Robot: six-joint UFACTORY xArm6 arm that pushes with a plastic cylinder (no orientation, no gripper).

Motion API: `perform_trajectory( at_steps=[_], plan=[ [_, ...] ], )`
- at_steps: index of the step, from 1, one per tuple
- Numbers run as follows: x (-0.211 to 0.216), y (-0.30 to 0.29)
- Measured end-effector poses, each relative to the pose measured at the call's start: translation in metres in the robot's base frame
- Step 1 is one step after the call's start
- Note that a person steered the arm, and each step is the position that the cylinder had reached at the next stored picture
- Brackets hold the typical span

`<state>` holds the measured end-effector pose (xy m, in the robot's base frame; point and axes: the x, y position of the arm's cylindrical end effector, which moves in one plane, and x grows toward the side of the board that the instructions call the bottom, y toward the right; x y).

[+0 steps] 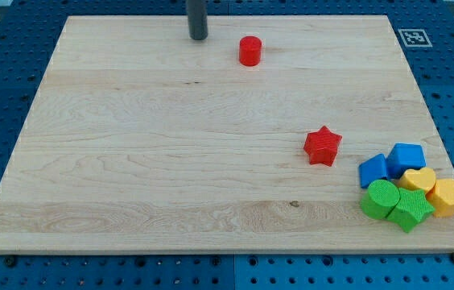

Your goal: Slide the red circle towards the bottom center

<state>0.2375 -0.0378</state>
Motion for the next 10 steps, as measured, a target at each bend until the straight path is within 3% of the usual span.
perform_trajectory(
  at_steps=[2,5,10],
  plan=[
    [0.001,0.065],
    [0.050,0.074],
    [0.185,0.074]
  ],
)
